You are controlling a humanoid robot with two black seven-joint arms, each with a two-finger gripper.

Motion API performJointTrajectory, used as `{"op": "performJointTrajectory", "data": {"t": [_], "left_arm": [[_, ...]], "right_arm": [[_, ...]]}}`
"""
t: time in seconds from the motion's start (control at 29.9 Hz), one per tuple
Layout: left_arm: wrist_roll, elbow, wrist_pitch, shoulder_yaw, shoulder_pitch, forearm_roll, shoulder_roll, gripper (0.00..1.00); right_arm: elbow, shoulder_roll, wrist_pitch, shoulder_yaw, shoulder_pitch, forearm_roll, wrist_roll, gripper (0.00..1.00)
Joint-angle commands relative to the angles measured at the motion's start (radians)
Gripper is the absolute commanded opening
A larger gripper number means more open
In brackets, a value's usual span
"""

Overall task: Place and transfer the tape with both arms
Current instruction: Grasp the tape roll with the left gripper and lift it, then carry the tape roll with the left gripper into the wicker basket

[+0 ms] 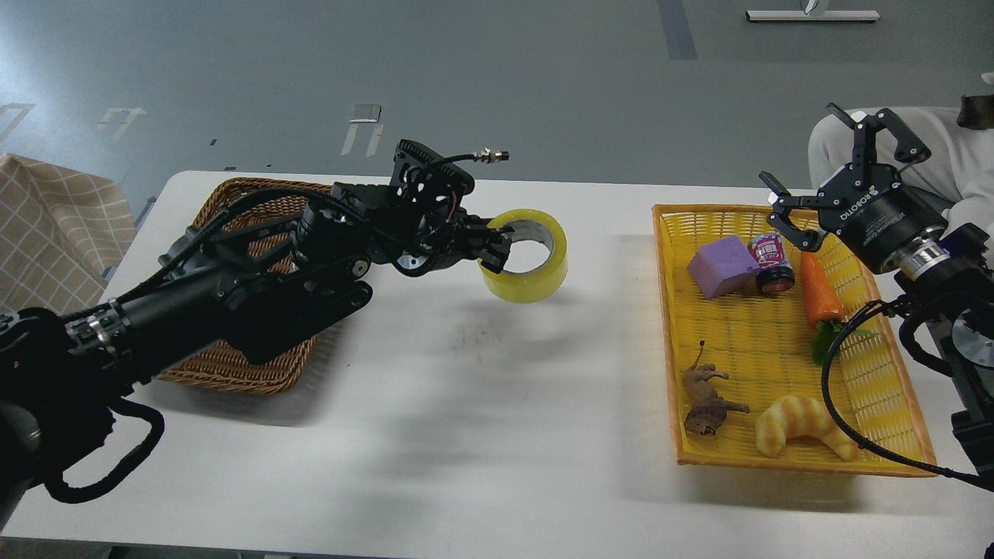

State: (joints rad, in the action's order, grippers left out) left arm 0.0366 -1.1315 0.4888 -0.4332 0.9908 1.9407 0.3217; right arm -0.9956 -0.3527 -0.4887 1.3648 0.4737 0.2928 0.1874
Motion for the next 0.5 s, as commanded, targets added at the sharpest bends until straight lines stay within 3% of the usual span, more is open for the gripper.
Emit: {"op": "performJointTrajectory", "data": {"t": [0.0,0.13,0.47], "left_arm": [[-0.001,-0.004,0.000,0.002,0.054,-0.063,0.065,0.00],[-0.006,-0.004,0.000,0.002,0.058,-0.082,0.138,0.00],[-0.064,-0.004,0.000,0.002,0.046,-0.095,0.364,0.00]], "right_arm": [[0.000,0.000,0.000,0.000,0.000,0.000,0.000,1.00],[0.000,0.001,0.000,0.000,-0.001,0.000,0.000,1.00],[0.000,0.001,0.000,0.000,-0.001,0.000,0.000,1.00]]}}
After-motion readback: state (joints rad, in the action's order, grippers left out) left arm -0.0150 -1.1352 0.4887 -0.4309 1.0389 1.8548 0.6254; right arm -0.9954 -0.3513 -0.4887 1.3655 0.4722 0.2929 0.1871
